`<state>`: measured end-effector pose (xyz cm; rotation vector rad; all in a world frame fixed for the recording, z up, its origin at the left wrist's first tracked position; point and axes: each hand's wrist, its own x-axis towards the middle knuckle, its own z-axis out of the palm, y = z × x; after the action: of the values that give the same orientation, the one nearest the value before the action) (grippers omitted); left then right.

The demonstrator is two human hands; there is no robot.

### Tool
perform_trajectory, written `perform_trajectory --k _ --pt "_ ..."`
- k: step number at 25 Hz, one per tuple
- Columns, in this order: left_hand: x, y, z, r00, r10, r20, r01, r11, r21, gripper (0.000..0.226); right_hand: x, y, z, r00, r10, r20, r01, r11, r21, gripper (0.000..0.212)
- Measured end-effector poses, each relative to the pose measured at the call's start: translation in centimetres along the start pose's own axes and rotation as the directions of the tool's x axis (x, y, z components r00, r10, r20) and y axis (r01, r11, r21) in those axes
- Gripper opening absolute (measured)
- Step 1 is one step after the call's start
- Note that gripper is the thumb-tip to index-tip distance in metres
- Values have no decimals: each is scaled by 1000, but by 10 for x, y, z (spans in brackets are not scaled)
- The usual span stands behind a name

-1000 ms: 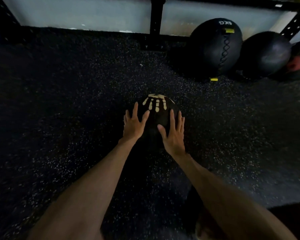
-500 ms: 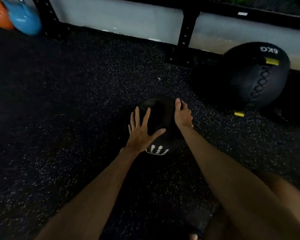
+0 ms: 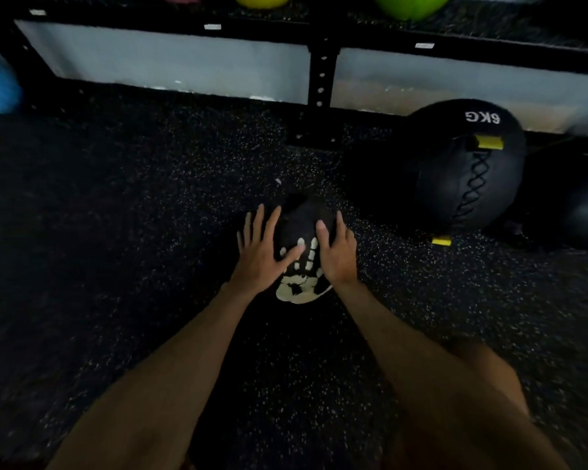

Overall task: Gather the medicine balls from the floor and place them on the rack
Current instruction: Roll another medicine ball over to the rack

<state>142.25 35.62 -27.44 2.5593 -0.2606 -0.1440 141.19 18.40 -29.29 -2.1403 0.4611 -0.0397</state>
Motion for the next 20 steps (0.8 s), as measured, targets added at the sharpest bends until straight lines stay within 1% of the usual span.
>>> perform_trajectory --k 1,2,3,4,6,8,11,12,13,14,16,18,20 --pt "2 -14 -1 999 52 -11 -52 999 10 98 17 -11 1 1000 24 11 -24 1000 9 75" --pt "11 -23 -4 998 60 -15 -61 998 -4 100 30 -21 2 999 47 10 -48 998 31 76" --pt "24 -27 -8 999 35 -28 -36 999 -32 101 38 -28 4 999 54 -3 -54 997 55 75" --pt "41 -27 -12 999 -5 -44 3 998 -57 101 39 -30 6 999 42 -25 -40 997 68 73" --pt "77 -26 -19 997 -63 -44 58 992 -116 101 27 -21 16 994 -25 -102 29 999 36 69" --pt "115 -25 -24 990 -138 9 138 981 -140 96 4 -8 32 985 -82 -151 83 997 -2 73" --pt "170 -14 -31 957 -281 70 288 951 -110 87 5 -2 56 993 -46 -107 50 998 38 87" --pt "184 -10 -33 953 -295 71 302 947 -114 86 15 -6 58 994 -29 -101 35 998 57 88" --pt "197 -9 -32 960 -274 59 280 950 -136 85 29 -11 58 994 -20 -112 27 997 68 88" --pt "206 -12 -30 974 -225 28 226 959 -173 82 45 -18 57 992 -4 -125 14 996 84 86" --pt "210 -24 -25 994 -80 -73 57 958 -280 74 79 -26 51 988 55 -144 -33 987 154 81" --pt "206 -36 -18 990 62 -128 -102 934 -341 71 112 -31 42 971 156 -182 -108 963 248 78" --pt "211 -36 -6 973 192 -130 -222 933 -283 73 136 -33 29 922 321 -216 -239 912 334 76"
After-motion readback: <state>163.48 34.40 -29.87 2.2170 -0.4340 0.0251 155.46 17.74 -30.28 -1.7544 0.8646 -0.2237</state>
